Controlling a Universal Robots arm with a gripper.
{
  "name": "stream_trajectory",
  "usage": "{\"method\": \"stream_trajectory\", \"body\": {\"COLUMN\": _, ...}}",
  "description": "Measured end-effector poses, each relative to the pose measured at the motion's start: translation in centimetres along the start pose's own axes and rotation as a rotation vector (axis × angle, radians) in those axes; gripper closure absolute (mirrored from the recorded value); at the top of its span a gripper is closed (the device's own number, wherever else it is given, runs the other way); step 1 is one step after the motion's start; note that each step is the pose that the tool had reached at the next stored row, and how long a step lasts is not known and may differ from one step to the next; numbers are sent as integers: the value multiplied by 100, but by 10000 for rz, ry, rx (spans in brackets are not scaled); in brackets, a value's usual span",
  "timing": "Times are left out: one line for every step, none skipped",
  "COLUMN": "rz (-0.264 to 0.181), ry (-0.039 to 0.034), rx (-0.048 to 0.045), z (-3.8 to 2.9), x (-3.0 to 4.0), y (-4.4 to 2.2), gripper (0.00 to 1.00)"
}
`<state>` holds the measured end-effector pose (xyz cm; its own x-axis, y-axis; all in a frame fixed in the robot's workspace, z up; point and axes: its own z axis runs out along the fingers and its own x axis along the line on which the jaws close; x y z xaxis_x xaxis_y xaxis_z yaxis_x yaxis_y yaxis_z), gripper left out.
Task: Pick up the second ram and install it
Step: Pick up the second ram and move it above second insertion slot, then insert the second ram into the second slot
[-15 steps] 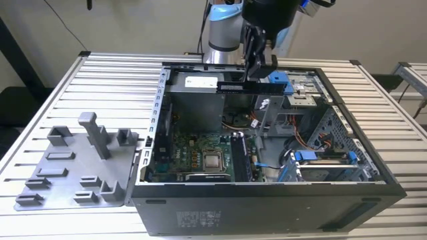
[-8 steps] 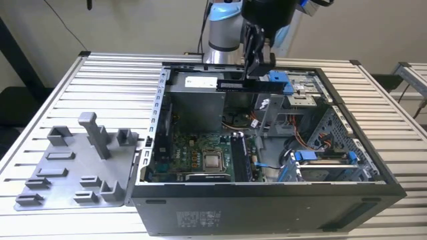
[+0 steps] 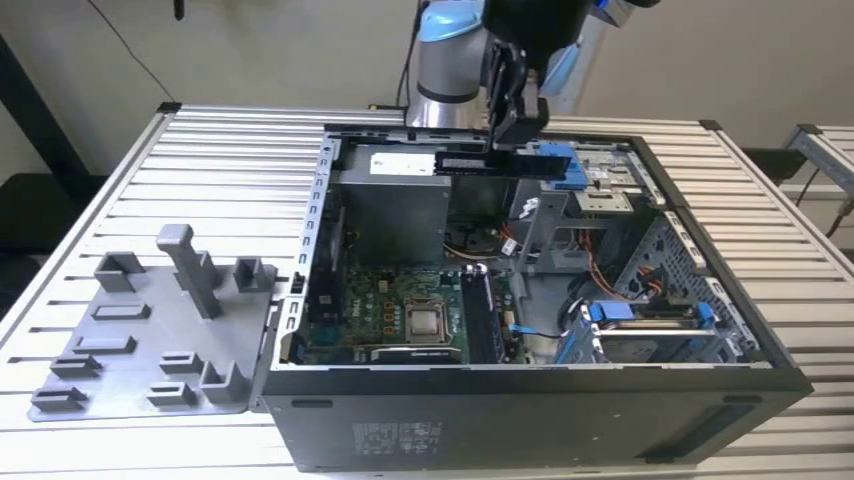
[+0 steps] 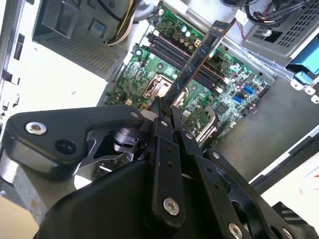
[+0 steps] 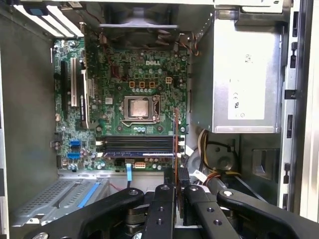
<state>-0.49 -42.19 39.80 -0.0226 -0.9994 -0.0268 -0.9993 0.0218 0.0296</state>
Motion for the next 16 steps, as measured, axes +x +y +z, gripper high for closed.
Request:
{"method": "stream_trajectory", "body": {"rz": 1, "ry": -1, "rx": 0, "z": 3, "x": -22, "y": -10, "gripper": 86}}
{"method": "stream_trajectory", "body": {"rz": 2, "ry": 0, "rx": 0, "z": 5, "x": -45, "y": -27, "gripper": 86}}
{"method": "stream_trajectory", "body": {"rz": 2, "ry": 0, "rx": 0, "z": 6, "x": -60, "y": -53, "gripper": 86}}
{"method": "stream_trajectory", "body": {"rz": 1, "ry": 1, "rx": -1, "z": 6, "x": -70, "y": -87, "gripper": 86}}
{"method": "stream_trajectory", "body": {"rz": 0, "ry": 1, "rx": 0, "z": 6, "x": -75, "y": -119, "gripper": 86}}
{"method": "stream_trajectory", "body": {"rz": 1, "ry": 0, "rx": -1, "z": 6, "x": -75, "y": -137, "gripper": 86}}
{"method": "stream_trajectory", "body": {"rz": 1, "ry": -1, "rx": 0, "z": 6, "x": -75, "y": -138, "gripper": 86}}
{"method": "stream_trajectory", "body": {"rz": 1, "ry": -1, "rx": 0, "z": 6, "x": -75, "y": -139, "gripper": 86}}
{"method": "stream_trajectory", "body": {"rz": 2, "ry": 0, "rx": 0, "z": 6, "x": -76, "y": -138, "gripper": 86}}
{"method": "stream_trajectory", "body": {"rz": 1, "ry": 0, "rx": 0, "z": 6, "x": -76, "y": -140, "gripper": 86}}
{"method": "stream_trajectory", "body": {"rz": 1, "ry": 0, "rx": 0, "z": 6, "x": -76, "y": -141, "gripper": 86}}
{"method": "stream_trajectory", "body": {"rz": 1, "ry": 0, "rx": 0, "z": 6, "x": -76, "y": -141, "gripper": 86}}
{"method": "stream_trajectory", "body": {"rz": 1, "ry": 0, "rx": 0, "z": 6, "x": -76, "y": -141, "gripper": 86}}
{"method": "stream_trajectory", "body": {"rz": 1, "ry": 0, "rx": 0, "z": 6, "x": -76, "y": -141, "gripper": 86}}
{"method": "stream_trajectory", "body": {"rz": 1, "ry": 0, "rx": 0, "z": 6, "x": -76, "y": -141, "gripper": 86}}
{"method": "stream_trajectory", "body": {"rz": 1, "ry": 0, "rx": 0, "z": 6, "x": -76, "y": -141, "gripper": 86}}
